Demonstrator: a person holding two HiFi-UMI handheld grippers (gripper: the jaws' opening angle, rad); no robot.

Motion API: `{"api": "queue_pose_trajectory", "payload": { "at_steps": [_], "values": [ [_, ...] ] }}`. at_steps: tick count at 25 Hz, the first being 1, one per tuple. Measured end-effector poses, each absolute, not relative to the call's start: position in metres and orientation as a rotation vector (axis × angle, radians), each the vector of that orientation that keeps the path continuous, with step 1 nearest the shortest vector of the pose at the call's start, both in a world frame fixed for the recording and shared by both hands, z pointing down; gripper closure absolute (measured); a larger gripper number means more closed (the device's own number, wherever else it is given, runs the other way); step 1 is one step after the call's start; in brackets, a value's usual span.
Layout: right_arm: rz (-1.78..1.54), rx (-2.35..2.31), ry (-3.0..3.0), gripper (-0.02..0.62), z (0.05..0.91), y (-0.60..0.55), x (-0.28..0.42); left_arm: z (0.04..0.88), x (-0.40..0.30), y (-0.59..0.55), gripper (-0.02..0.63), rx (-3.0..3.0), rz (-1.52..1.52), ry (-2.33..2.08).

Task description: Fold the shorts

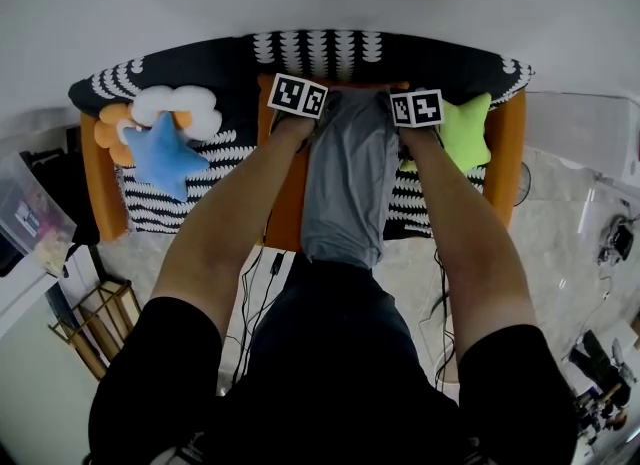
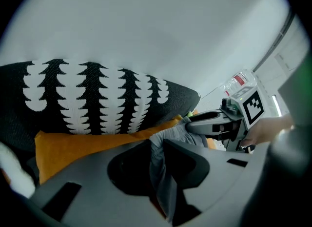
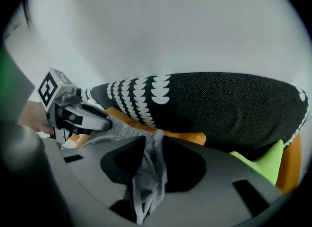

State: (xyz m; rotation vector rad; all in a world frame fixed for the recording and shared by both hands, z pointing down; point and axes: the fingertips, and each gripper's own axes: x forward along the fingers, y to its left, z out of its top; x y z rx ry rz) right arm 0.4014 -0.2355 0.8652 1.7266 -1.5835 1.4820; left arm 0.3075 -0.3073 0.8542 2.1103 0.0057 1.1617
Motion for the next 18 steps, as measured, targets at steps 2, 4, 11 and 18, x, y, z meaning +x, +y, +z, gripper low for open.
{"api": "queue_pose_trajectory", "payload": {
  "at_steps": [2,4,11,18],
  "values": [
    [1.493,1.731,-1.587,0.482,0.864,-0.235,0.402,0.852,0.308,-0.307,0.518,2.118,1.16,0.0],
    [1.507,1.743,-1.59,0.502,0.862,-0.236,0.403,0.85,0.309,-0.308,0.526,2.132,1.158,-0.001],
    [1.464,1.754,-1.63,0.532,0.838,-0.25,0.41,0.83,0.319,-0.319,0.548,2.212,1.161,-0.014],
    [1.372,1.854,-1.682,0.535,0.803,-0.276,0.428,0.799,0.338,-0.347,0.551,2.28,1.125,-0.069]
  ]
}}
